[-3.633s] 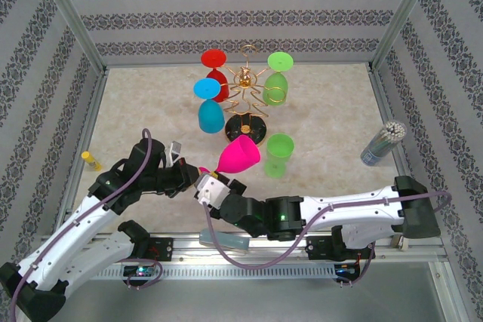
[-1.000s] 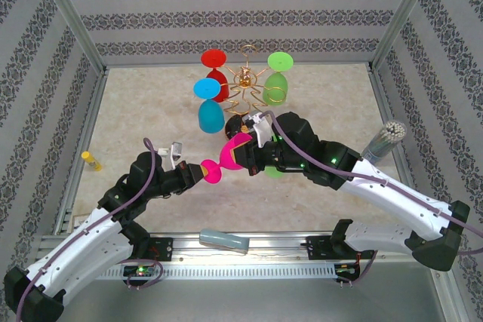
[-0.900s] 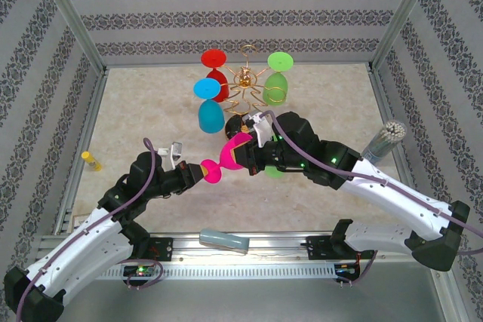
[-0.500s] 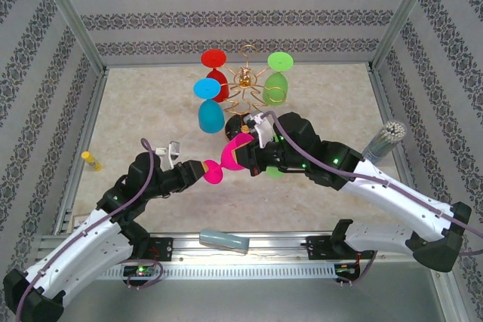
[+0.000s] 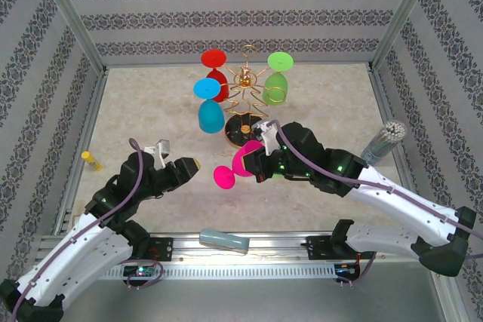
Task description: Take the wine glass off the wine glass rack
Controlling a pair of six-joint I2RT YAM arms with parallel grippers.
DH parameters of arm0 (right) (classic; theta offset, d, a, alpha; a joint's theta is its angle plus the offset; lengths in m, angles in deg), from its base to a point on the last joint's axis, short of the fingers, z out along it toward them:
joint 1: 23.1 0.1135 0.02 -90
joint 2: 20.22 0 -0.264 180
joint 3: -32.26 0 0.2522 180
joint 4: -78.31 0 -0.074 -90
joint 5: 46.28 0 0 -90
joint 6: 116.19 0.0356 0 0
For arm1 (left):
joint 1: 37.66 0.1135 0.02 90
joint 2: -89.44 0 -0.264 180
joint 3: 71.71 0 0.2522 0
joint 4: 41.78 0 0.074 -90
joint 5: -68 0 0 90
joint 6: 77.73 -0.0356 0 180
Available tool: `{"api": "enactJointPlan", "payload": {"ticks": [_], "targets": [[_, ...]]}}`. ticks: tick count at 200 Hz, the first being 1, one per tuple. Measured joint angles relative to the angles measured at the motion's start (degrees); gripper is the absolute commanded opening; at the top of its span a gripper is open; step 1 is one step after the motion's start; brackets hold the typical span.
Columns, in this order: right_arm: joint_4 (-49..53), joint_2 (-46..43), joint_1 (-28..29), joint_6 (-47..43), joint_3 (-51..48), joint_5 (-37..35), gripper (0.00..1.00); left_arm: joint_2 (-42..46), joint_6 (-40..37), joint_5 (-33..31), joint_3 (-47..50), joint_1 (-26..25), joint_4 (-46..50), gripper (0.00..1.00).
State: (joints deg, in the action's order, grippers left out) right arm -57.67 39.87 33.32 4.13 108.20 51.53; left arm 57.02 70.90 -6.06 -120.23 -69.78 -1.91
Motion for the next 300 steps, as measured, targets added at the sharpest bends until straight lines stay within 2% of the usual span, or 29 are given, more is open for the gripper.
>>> {"api": "enactJointPlan", "payload": {"ticks": [51, 122, 219, 300], "targets": [[5.6, -0.02, 6.75, 0.44, 0.0, -7.58, 0.0, -4.74, -8.33, -5.88, -10.97, 0.0, 10.27, 0.5], [13.66, 0.07, 13.16, 3.93, -0.83, -16.98, 0.0, -6.56, -13.29, -9.38, -12.17, 0.0, 13.29, 0.51], [21.9, 0.17, 13.6, 7.82, -2.8, -22.43, 0.0, -6.58, -14.58, -10.45, -12.22, 0.0, 13.38, 0.51], [22.91, 1.07, 13.44, 8.59, -5.57, -23.89, 0.0, -6.91, -14.95, -10.47, -12.22, 0.0, 13.38, 0.51]]}}
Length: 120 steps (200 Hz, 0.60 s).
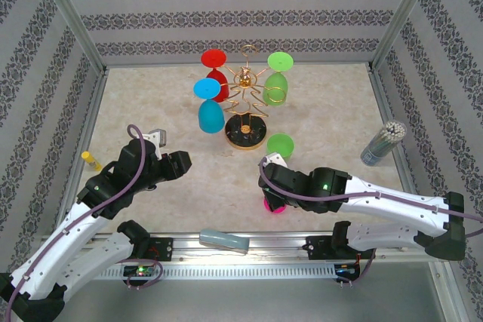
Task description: Take the wine glass off the wine glass rack
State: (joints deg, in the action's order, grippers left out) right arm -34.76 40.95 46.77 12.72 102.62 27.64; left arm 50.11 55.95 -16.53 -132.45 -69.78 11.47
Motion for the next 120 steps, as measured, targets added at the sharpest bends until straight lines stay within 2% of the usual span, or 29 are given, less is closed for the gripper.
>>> {"api": "enactJointPlan", "payload": {"ticks": [120], "targets": [[-0.83, 0.63, -2.64, -0.33, -1.27, -2.36, 0.0, -0.59, -0.22, 0.02, -0.22, 0.0, 0.0, 0.52]]}}
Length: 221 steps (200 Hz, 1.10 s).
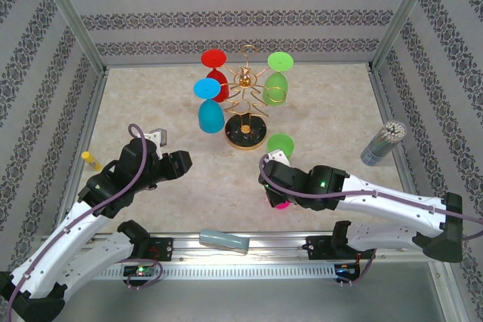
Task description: Take the wine glass off the wine glass rack
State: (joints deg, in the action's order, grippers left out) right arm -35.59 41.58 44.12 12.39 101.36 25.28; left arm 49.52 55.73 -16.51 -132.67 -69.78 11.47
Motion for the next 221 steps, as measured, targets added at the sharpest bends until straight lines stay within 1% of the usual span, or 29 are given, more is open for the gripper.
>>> {"api": "enactJointPlan", "payload": {"ticks": [47, 68, 82, 104, 168, 178, 190, 221], "targets": [[-0.94, 0.37, -1.14, -0.94, -0.68, 0.0, 0.0, -0.76, -0.02, -0.02, -0.09, 0.0, -0.02, 0.51], [-1.22, 0.9, -1.11, -1.03, -0.72, 0.02, 0.08, -0.9, -0.04, -0.02, -0.09, 0.0, 0.0, 0.52], [-1.38, 1.09, -1.11, -1.14, -0.72, 0.02, 0.11, -0.9, -0.07, -0.04, -0.09, 0.0, 0.0, 0.52], [-1.46, 1.09, -1.11, -1.2, -0.72, 0.04, 0.21, -0.9, -0.22, -0.2, -0.09, 0.0, 0.0, 0.52], [-0.76, 1.09, -1.11, -1.4, -0.15, 0.0, 0.26, -0.85, -0.46, -0.22, -0.09, 0.0, 0.0, 0.52], [-0.35, 1.03, -1.11, -1.4, 0.59, -0.15, 0.27, -0.85, -0.46, -0.22, -0.09, 0.0, 0.0, 0.52], [0.04, 0.79, -1.11, -1.44, 1.75, -0.28, 0.32, -0.85, -0.63, -0.22, -0.09, 0.0, 0.0, 0.51], [1.86, -1.14, -2.01, -1.77, 5.75, -1.25, 0.34, -1.05, -1.27, -0.2, -1.18, 0.0, 0.63, 0.51]]}}
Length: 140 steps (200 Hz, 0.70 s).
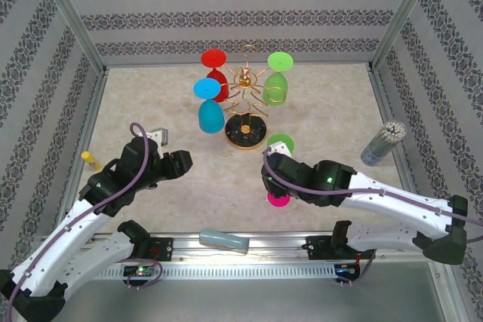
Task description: Take the wine glass off the wine glass rack
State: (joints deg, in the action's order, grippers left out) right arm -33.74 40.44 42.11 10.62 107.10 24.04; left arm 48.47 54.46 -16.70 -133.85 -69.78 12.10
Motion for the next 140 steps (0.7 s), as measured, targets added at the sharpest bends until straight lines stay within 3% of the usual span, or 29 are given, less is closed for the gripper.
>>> {"api": "enactJointPlan", "payload": {"ticks": [32, 72, 111, 140], "targets": [[1.38, -3.96, -4.59, -0.63, 4.92, 0.83, 0.34, -1.88, -1.6, 0.0, -5.66, 0.0, 1.77, 0.51], [1.14, -6.58, -12.02, -1.66, 12.9, 6.95, 0.36, -6.36, -4.52, -0.02, -15.23, 0.0, 3.3, 0.51], [-0.57, -1.33, -15.93, -3.45, 22.36, 13.97, 0.38, -10.6, -6.34, 0.57, -21.05, 2.1, 3.48, 0.51], [-1.55, 5.55, -18.84, -4.85, 29.22, 19.67, 0.41, -13.64, -6.91, 4.15, -24.76, 7.61, 3.43, 0.51]]}}
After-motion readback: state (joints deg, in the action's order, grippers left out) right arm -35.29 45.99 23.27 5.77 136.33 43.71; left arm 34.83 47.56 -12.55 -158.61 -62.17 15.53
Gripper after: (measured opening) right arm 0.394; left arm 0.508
